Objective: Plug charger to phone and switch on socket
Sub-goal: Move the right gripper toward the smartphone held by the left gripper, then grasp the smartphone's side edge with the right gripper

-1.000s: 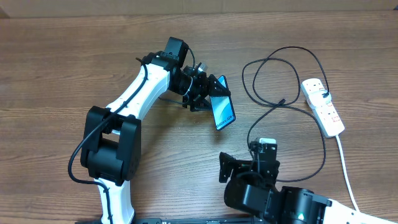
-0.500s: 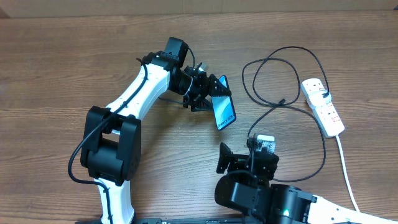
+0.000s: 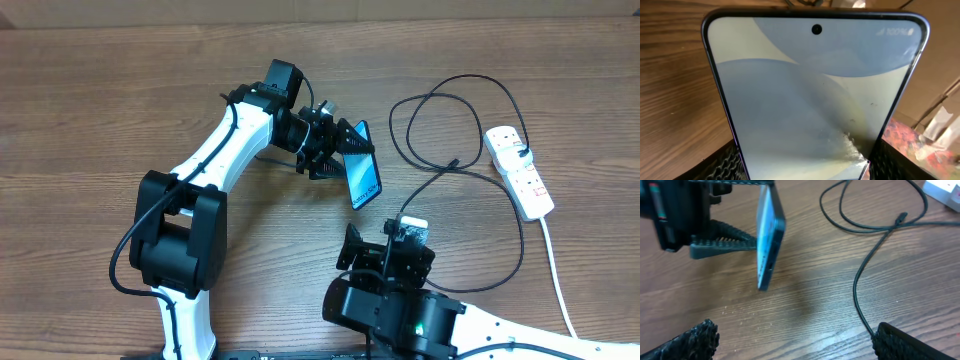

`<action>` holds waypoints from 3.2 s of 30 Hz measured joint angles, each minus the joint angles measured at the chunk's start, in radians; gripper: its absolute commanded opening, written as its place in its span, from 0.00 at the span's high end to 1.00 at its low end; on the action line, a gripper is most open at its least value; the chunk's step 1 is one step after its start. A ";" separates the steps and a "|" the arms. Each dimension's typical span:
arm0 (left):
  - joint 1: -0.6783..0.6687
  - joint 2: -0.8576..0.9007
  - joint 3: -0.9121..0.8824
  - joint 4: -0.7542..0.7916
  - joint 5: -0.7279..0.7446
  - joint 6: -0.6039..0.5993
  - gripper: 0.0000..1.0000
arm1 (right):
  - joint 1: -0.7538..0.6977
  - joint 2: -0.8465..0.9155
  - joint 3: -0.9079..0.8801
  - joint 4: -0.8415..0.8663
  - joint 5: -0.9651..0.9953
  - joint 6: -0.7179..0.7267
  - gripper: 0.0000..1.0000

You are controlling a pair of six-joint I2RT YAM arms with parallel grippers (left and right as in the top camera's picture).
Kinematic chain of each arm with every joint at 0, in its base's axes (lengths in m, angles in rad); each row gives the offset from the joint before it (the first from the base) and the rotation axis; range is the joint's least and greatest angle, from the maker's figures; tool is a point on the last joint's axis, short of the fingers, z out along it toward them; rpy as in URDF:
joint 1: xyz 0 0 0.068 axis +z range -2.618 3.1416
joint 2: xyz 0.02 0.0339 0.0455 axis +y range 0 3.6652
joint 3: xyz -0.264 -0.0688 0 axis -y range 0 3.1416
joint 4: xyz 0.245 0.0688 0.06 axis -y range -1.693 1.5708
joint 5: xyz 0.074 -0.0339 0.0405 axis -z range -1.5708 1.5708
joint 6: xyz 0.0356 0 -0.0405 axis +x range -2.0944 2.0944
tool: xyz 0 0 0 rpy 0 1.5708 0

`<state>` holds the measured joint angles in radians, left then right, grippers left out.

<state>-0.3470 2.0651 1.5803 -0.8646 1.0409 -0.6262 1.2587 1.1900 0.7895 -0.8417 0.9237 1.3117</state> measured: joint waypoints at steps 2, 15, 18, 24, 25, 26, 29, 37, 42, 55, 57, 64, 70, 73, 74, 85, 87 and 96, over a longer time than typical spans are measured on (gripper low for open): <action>0.000 0.000 0.000 0.000 0.010 0.000 0.61 | -0.016 0.009 0.000 0.002 0.000 0.018 0.00; 0.000 0.000 0.000 0.000 0.069 -0.003 0.62 | -0.108 0.012 0.000 0.127 0.008 0.057 0.00; 0.000 0.000 0.000 0.000 0.089 -0.003 0.62 | -0.126 0.012 0.000 0.138 0.007 0.056 0.00; 0.000 0.000 0.000 0.000 0.117 -0.004 0.62 | -0.162 0.014 0.000 0.183 0.008 0.055 0.00; 0.000 0.000 0.000 0.000 0.123 -0.004 0.61 | -0.167 0.016 0.000 0.194 0.008 0.055 0.00; 0.000 0.000 0.000 0.000 0.130 -0.004 0.62 | -0.171 0.019 0.000 0.211 0.007 0.050 0.00; 0.000 0.000 0.000 0.000 0.141 -0.004 0.62 | -0.178 0.037 0.000 0.282 0.007 0.014 0.00; 0.000 0.000 0.000 0.000 0.153 -0.004 0.61 | -0.178 0.134 0.002 0.483 -0.001 -0.209 0.00; 0.000 0.000 0.000 0.000 0.153 -0.004 0.60 | -0.192 0.165 0.002 0.497 -0.004 -0.294 0.00; 0.000 0.000 0.000 0.000 0.153 -0.004 0.60 | -0.269 0.165 0.002 0.550 -0.062 -0.380 0.11; 0.000 0.000 0.000 0.000 0.153 -0.004 0.60 | -0.274 0.165 0.002 0.568 -0.076 -0.410 0.18; 0.000 0.000 0.000 0.000 0.153 -0.004 0.60 | -0.293 0.165 0.002 0.574 -0.097 -0.463 0.30; 0.000 0.000 0.000 0.000 0.153 -0.004 0.60 | -0.301 0.165 0.002 0.572 -0.102 -0.476 0.44; 0.000 0.000 0.000 0.000 0.153 -0.003 0.60 | -0.302 0.165 0.002 0.571 -0.106 -0.480 0.49; 0.000 0.000 0.000 0.000 0.153 -0.004 0.60 | -0.302 0.165 0.002 0.572 -0.106 -0.479 0.50; 0.000 0.000 0.000 0.000 0.153 -0.003 0.60 | -0.302 0.165 0.002 0.568 -0.106 -0.480 0.71; 0.001 0.000 0.000 0.000 0.153 -0.004 0.59 | -0.303 0.165 0.002 0.568 -0.105 -0.480 0.74; 0.001 0.000 0.000 0.000 0.153 -0.003 0.59 | -0.303 0.165 0.002 0.568 -0.104 -0.479 0.87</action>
<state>-0.3458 2.0651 1.5803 -0.8642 1.1938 -0.6296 0.9562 1.3552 0.7914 -0.2733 0.8196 0.8326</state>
